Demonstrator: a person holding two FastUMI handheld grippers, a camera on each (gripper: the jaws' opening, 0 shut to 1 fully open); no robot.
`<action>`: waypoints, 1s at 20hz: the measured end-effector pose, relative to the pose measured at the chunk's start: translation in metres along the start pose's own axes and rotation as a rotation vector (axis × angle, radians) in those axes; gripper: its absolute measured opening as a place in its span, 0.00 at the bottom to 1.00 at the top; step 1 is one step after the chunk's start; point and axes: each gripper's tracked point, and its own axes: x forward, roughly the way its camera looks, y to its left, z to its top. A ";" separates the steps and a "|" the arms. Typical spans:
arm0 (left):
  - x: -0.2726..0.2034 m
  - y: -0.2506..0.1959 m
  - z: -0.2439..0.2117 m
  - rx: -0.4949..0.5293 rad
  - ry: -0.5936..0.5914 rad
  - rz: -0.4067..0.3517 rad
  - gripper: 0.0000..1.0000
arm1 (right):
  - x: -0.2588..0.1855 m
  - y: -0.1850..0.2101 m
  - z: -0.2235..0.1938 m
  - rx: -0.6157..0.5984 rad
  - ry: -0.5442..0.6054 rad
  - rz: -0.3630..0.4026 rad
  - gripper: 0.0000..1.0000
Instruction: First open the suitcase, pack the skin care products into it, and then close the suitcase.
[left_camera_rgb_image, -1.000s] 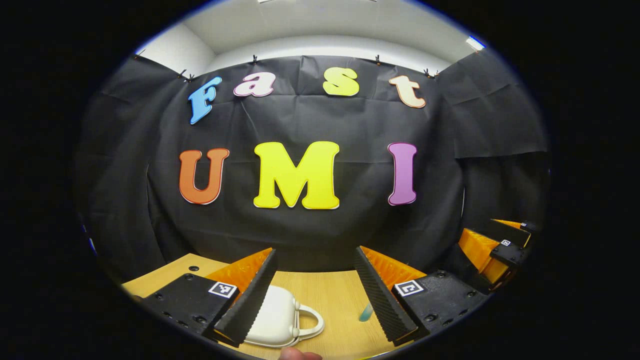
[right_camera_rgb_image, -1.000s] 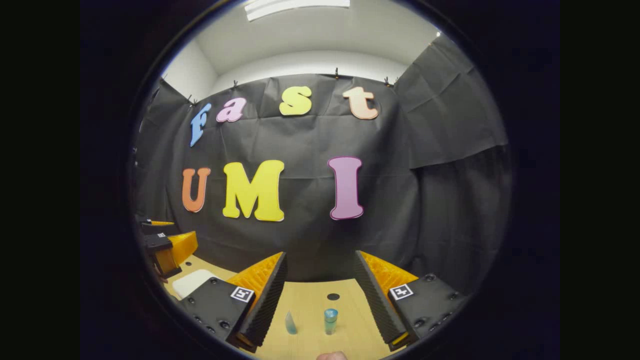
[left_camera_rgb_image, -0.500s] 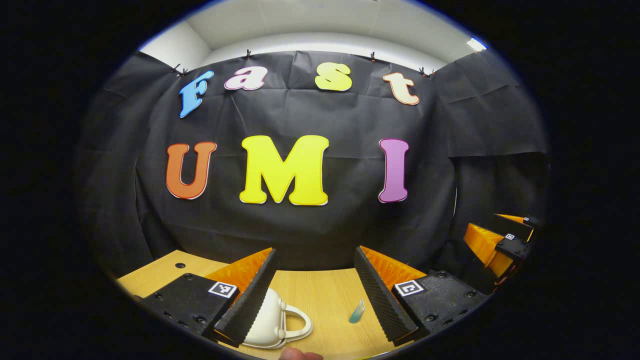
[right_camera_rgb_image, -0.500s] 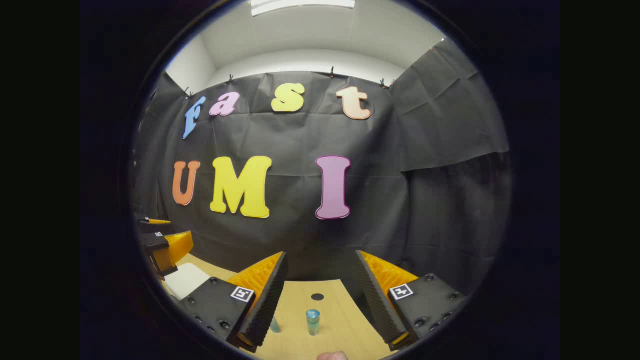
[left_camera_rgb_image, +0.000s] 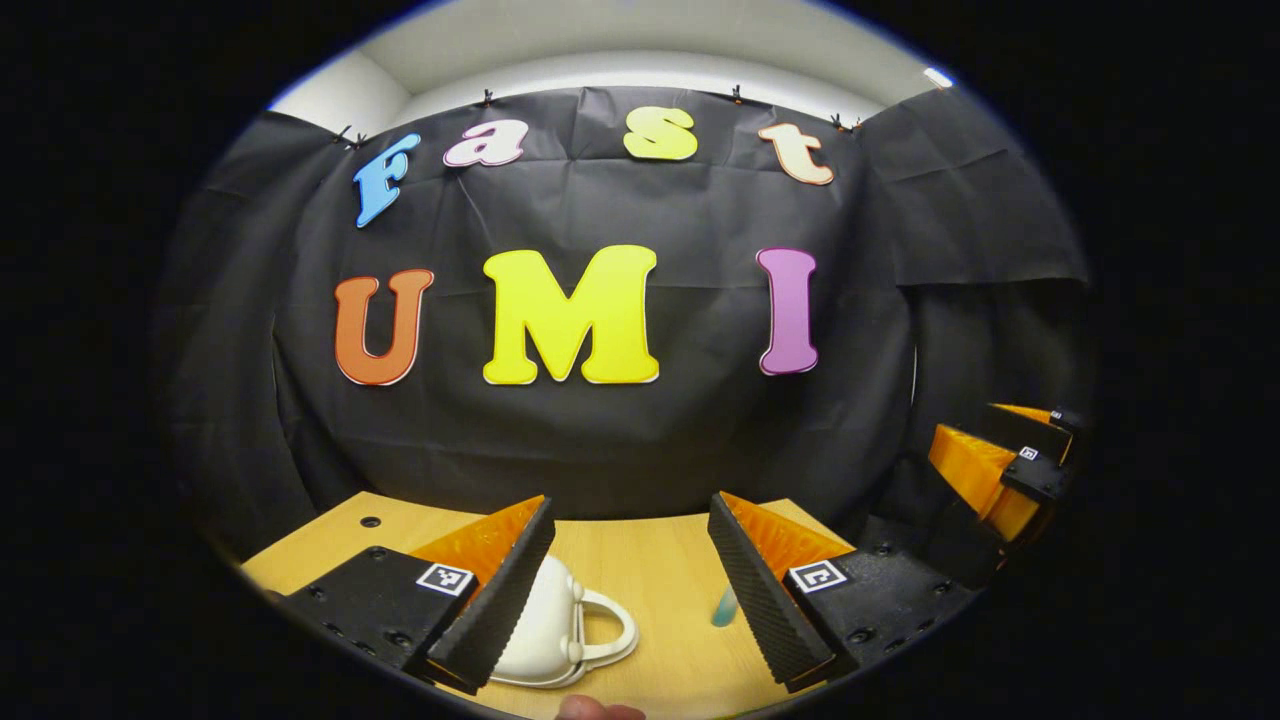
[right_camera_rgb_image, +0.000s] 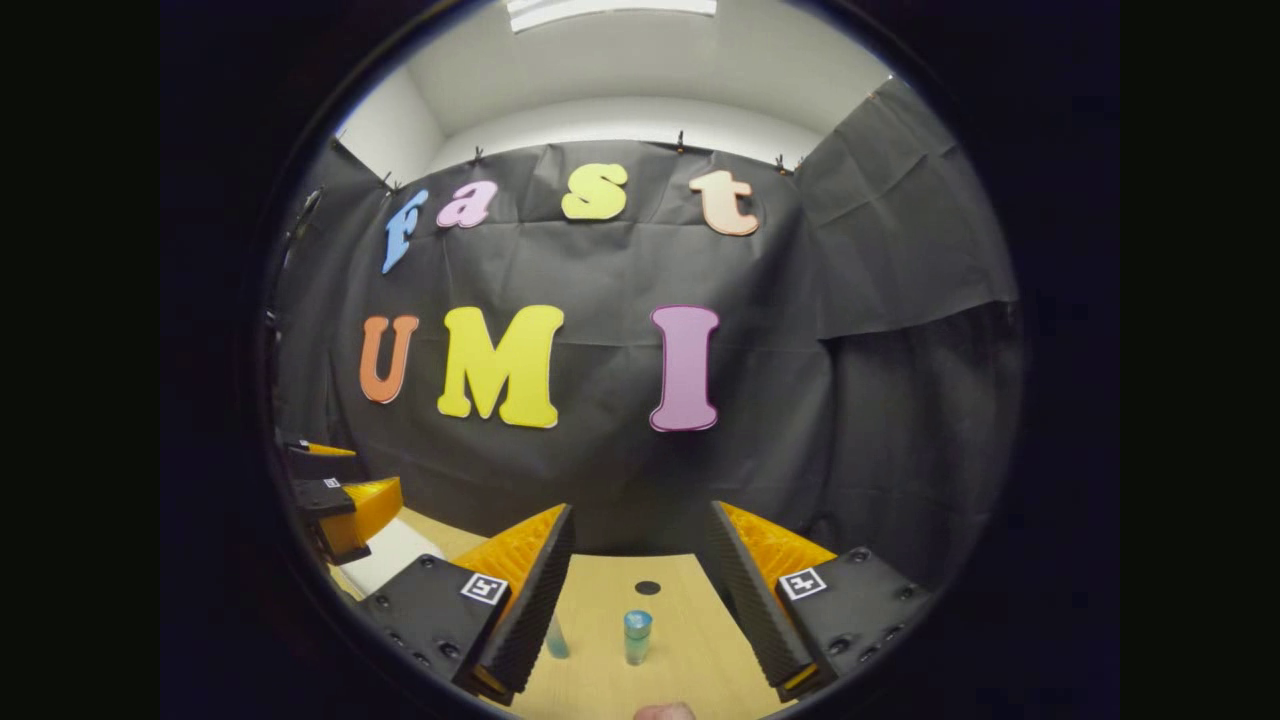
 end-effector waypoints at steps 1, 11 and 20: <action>0.000 0.000 -0.004 0.009 0.004 -0.004 0.98 | 0.001 -0.004 -0.004 0.000 0.007 0.000 0.80; 0.028 -0.004 -0.147 0.387 0.332 -0.087 1.00 | 0.015 -0.075 -0.047 0.004 0.128 -0.054 0.78; 0.050 0.016 -0.246 0.908 0.586 -0.105 0.98 | 0.035 -0.086 -0.077 0.065 0.168 0.002 0.79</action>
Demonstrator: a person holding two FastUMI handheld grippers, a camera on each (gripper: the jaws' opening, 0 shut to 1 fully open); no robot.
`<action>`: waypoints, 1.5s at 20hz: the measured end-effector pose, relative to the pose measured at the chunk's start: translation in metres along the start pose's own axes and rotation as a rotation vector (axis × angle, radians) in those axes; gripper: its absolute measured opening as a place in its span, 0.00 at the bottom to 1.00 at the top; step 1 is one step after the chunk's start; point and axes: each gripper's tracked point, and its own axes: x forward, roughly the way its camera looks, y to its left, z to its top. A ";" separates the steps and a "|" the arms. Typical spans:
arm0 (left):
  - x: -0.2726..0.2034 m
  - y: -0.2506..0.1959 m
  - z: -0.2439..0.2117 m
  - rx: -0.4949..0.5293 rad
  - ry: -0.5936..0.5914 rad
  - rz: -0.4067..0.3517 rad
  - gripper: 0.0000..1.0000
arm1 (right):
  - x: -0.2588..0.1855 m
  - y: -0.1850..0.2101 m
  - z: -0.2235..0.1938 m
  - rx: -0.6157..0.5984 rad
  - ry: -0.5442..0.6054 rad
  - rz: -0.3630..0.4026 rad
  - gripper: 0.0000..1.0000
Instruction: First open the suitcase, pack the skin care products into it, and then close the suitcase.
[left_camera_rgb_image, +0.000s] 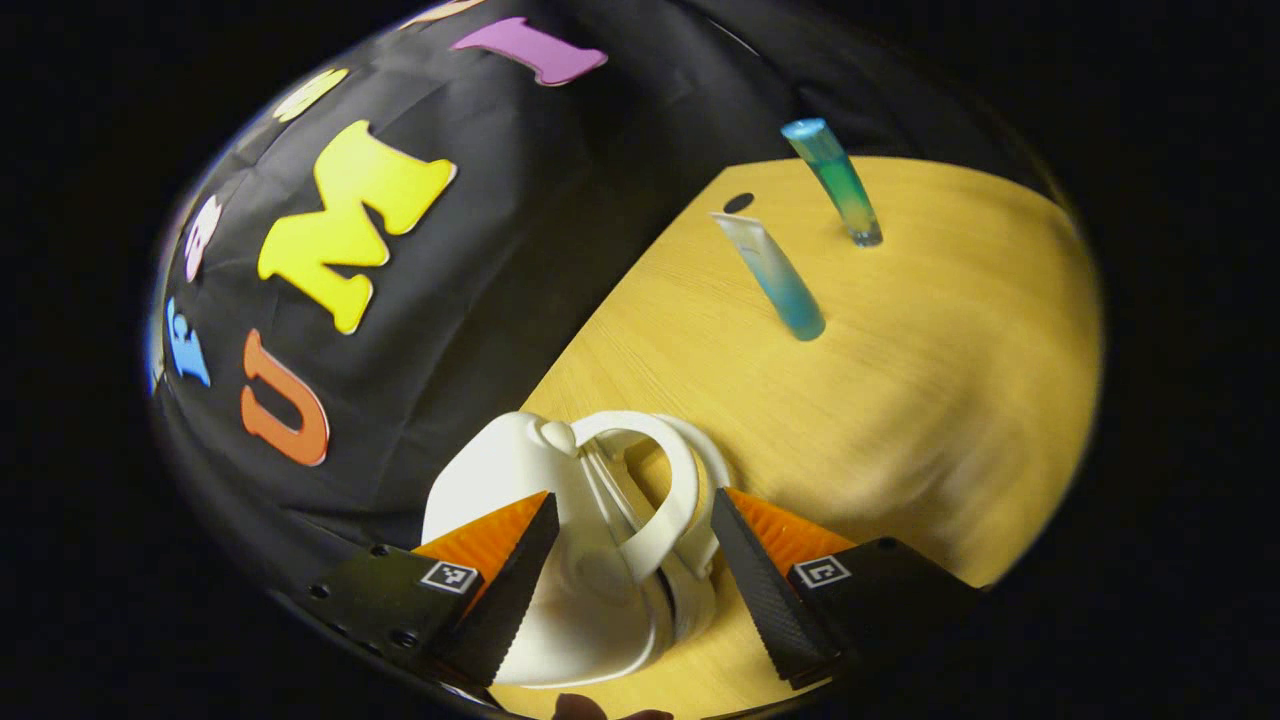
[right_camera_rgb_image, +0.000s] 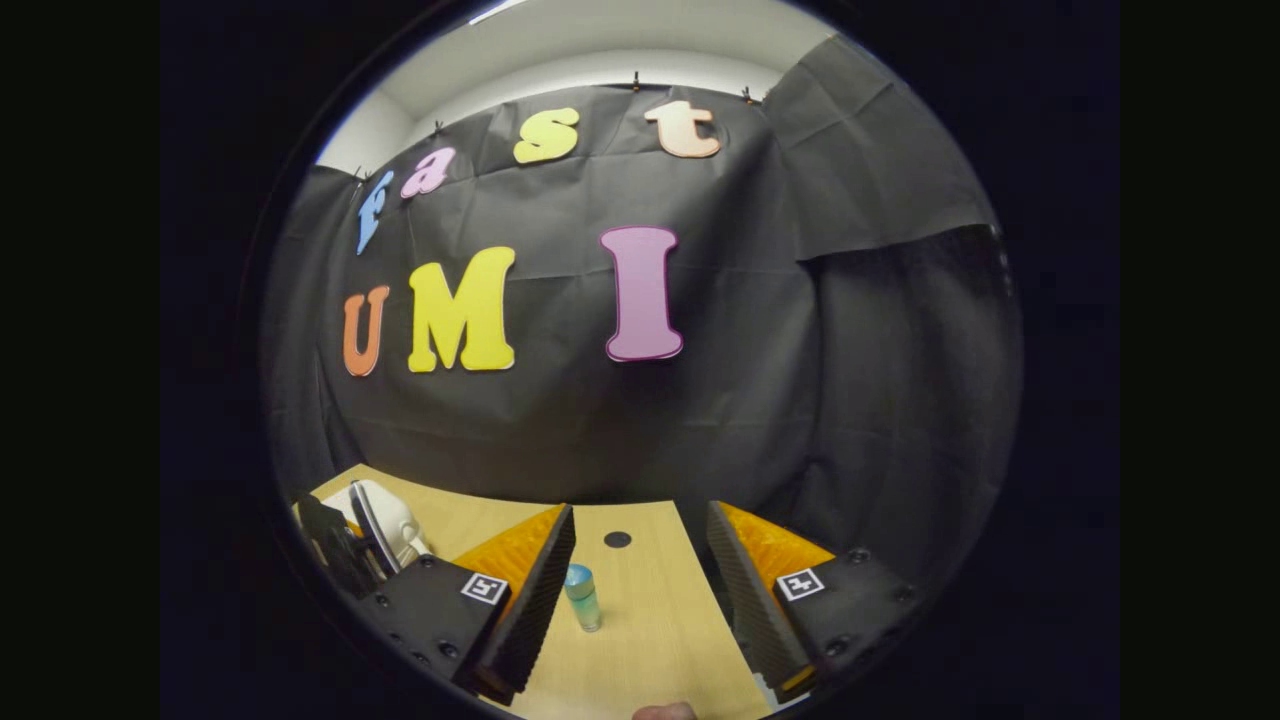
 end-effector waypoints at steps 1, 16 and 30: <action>0.005 -0.001 -0.001 0.035 0.010 0.006 0.98 | 0.001 0.003 -0.003 -0.007 0.002 0.018 0.77; 0.026 -0.004 0.007 0.054 0.105 0.050 0.25 | 0.007 -0.013 -0.010 0.016 0.029 0.040 0.78; -0.063 0.201 0.006 -0.382 -0.184 0.147 0.02 | -0.014 0.096 0.045 0.039 -0.035 0.059 0.79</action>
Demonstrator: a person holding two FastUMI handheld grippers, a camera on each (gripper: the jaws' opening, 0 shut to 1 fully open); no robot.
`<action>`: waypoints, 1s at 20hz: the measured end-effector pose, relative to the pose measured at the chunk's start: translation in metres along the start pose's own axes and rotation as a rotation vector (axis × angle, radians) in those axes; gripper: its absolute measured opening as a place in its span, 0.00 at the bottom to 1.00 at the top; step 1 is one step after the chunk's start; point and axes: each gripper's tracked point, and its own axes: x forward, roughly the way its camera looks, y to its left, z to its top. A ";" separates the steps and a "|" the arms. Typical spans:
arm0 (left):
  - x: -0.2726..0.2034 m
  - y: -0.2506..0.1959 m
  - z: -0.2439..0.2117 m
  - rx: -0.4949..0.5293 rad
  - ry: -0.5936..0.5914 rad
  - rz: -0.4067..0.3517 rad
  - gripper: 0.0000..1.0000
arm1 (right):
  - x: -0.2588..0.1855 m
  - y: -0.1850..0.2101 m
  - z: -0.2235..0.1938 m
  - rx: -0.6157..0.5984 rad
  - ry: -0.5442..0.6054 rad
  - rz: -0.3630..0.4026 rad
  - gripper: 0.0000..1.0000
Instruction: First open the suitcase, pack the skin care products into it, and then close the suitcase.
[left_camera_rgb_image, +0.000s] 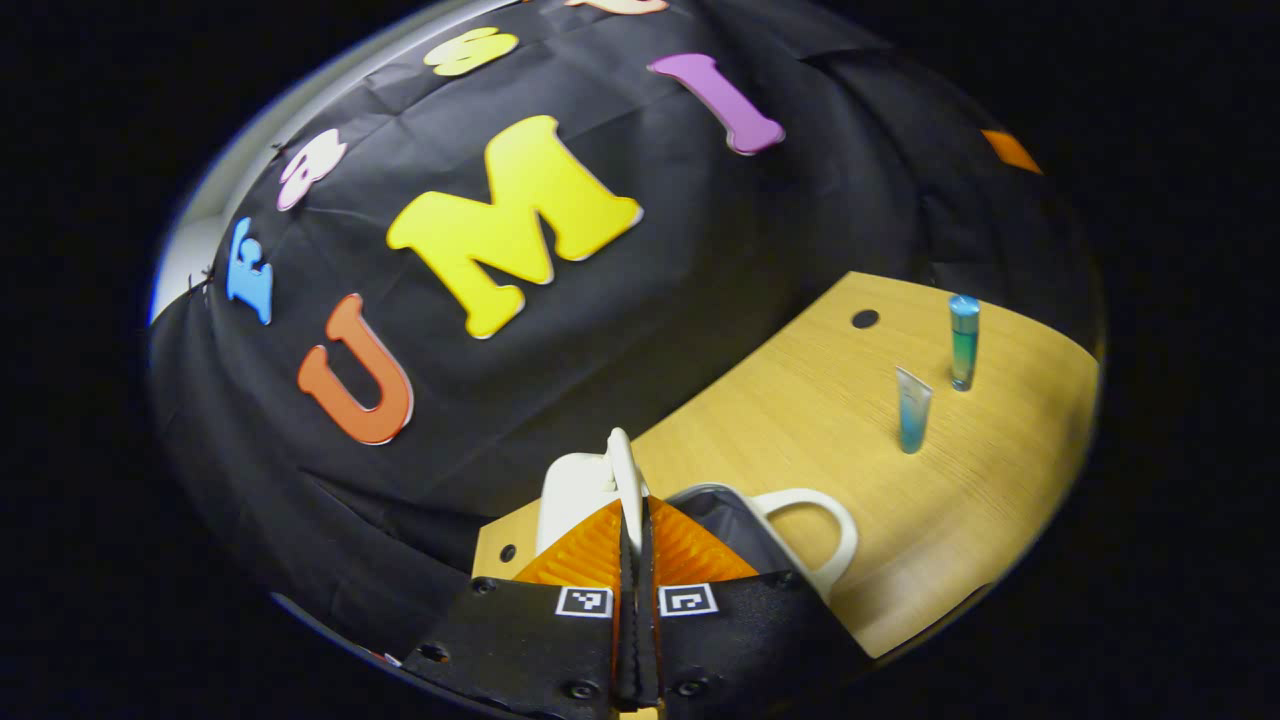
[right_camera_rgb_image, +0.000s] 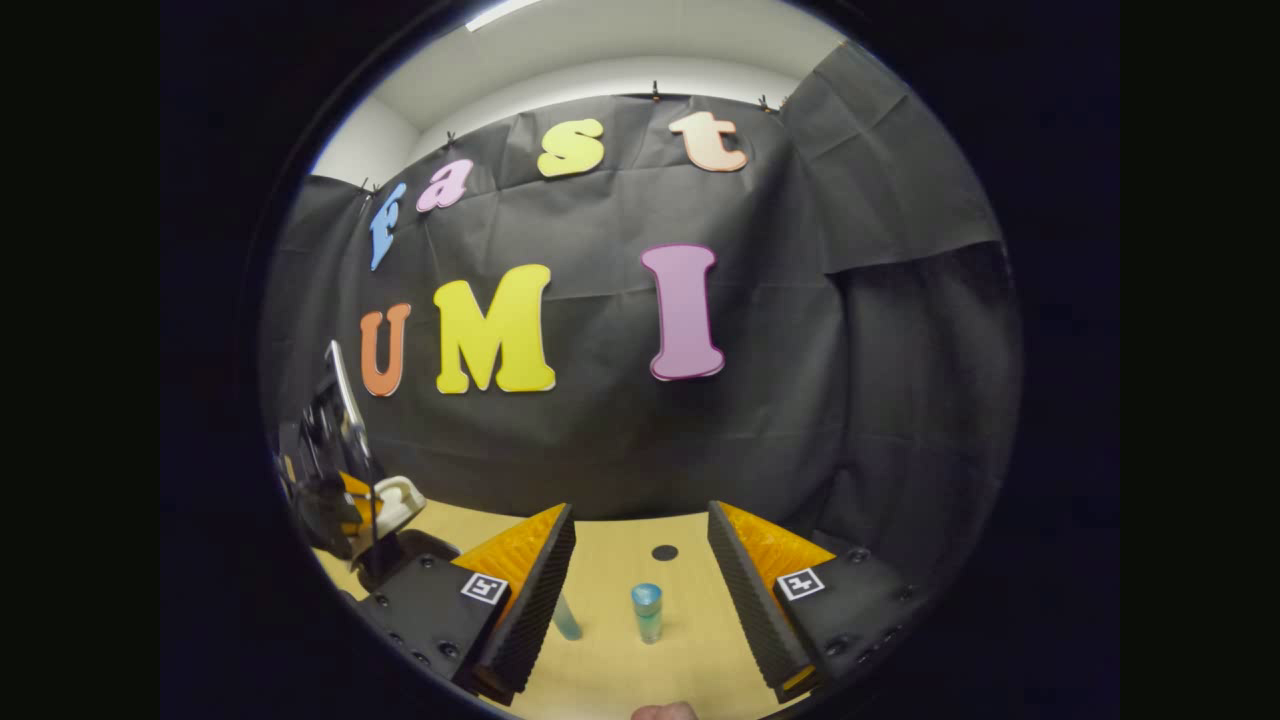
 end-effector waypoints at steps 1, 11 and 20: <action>-0.002 0.024 -0.002 -0.053 -0.014 0.014 0.03 | 0.000 0.013 0.002 0.005 0.007 0.016 0.79; 0.009 0.216 -0.150 -0.483 -0.019 0.135 0.03 | -0.014 0.099 0.026 -0.068 -0.019 0.056 0.79; 0.076 0.230 -0.316 -0.646 0.148 0.136 0.03 | -0.023 0.124 0.014 -0.180 0.018 0.041 0.79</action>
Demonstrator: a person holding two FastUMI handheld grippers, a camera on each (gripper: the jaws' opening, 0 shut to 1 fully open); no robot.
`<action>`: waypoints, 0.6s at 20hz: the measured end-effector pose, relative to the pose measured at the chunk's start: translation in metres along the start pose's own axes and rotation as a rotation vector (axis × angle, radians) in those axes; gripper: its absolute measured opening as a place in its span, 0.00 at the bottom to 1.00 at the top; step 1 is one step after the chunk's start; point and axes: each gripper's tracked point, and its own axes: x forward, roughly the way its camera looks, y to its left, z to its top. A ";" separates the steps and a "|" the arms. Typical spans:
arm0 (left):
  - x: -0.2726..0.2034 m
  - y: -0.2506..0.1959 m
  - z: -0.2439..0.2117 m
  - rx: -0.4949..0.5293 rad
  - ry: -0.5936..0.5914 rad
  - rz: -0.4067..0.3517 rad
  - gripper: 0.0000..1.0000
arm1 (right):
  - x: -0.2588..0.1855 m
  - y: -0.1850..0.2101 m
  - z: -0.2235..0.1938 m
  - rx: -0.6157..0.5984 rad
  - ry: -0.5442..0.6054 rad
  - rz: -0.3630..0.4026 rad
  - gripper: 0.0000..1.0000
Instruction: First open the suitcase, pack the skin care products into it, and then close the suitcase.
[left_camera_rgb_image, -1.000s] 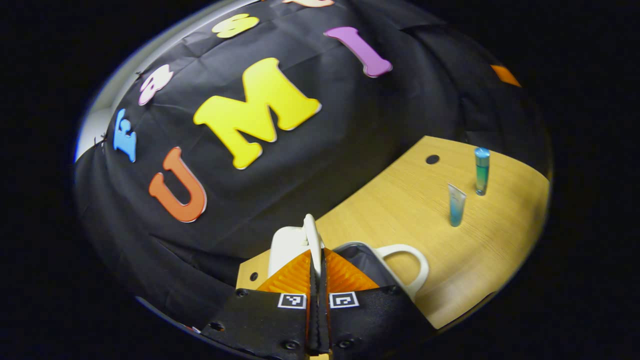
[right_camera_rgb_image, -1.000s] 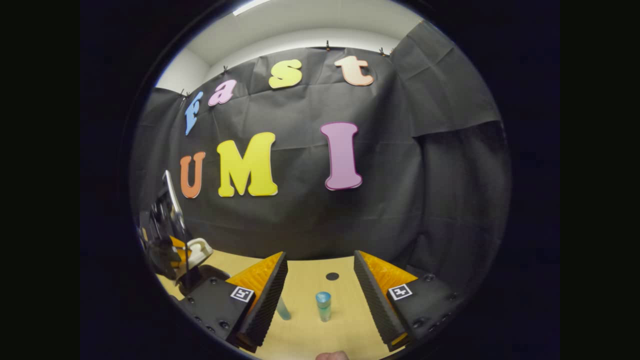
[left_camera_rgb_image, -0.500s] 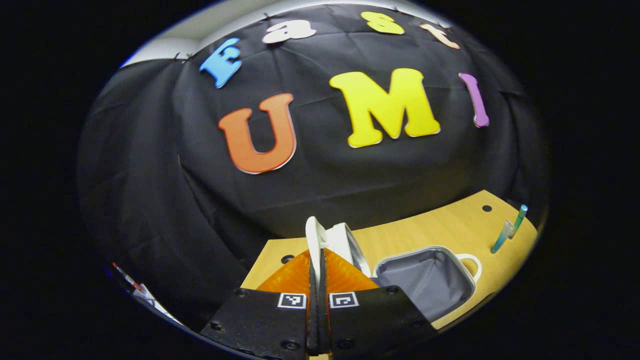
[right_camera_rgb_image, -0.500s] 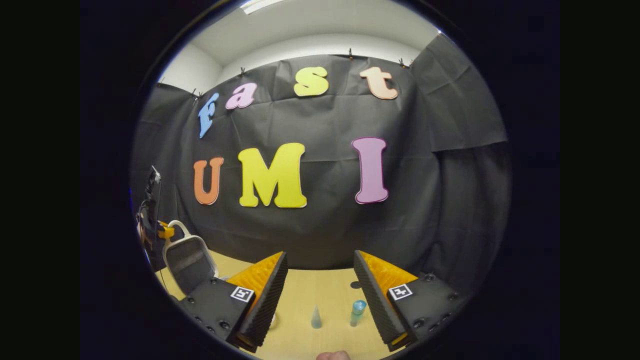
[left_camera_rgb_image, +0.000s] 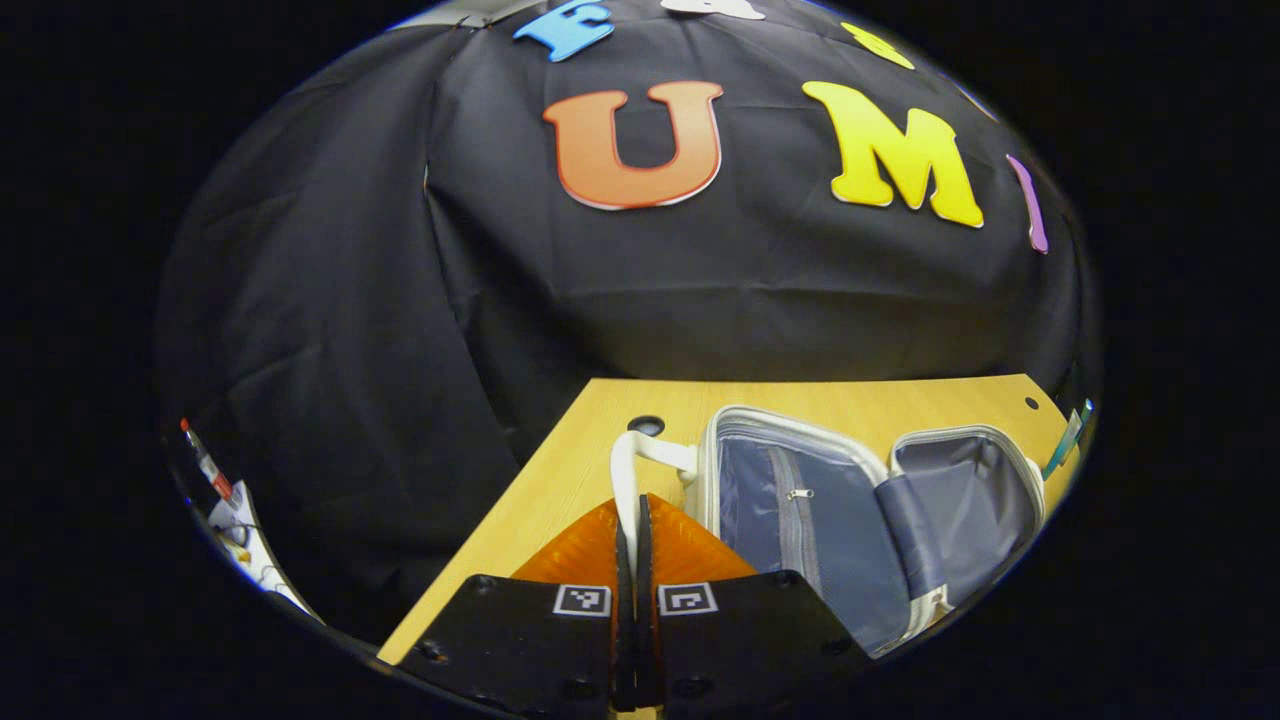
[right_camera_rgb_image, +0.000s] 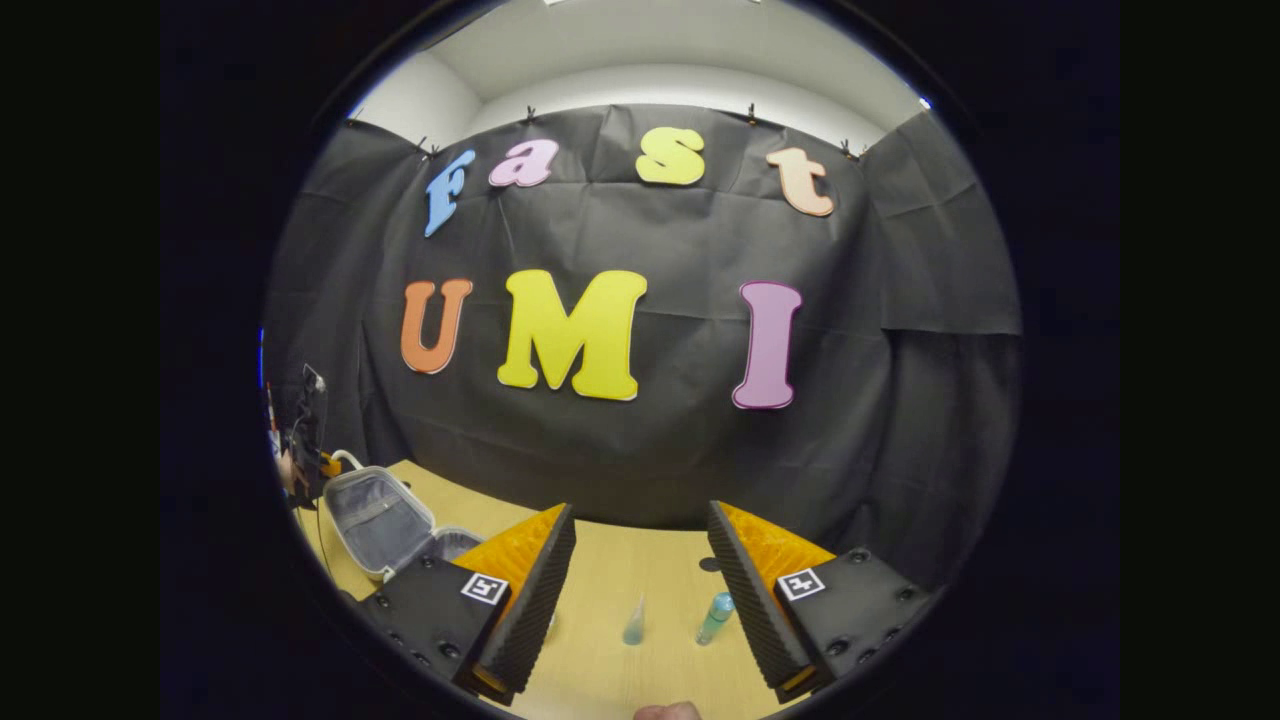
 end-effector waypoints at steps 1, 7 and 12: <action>0.010 0.003 -0.012 -0.037 0.020 -0.007 0.04 | 0.000 0.002 -0.003 -0.011 0.007 -0.003 0.77; 0.049 0.001 -0.073 -0.160 0.163 -0.024 0.14 | 0.012 0.018 -0.010 -0.025 0.042 0.019 0.79; 0.041 0.014 -0.060 -0.129 0.116 0.031 0.49 | 0.018 0.031 -0.010 -0.025 0.032 0.064 0.79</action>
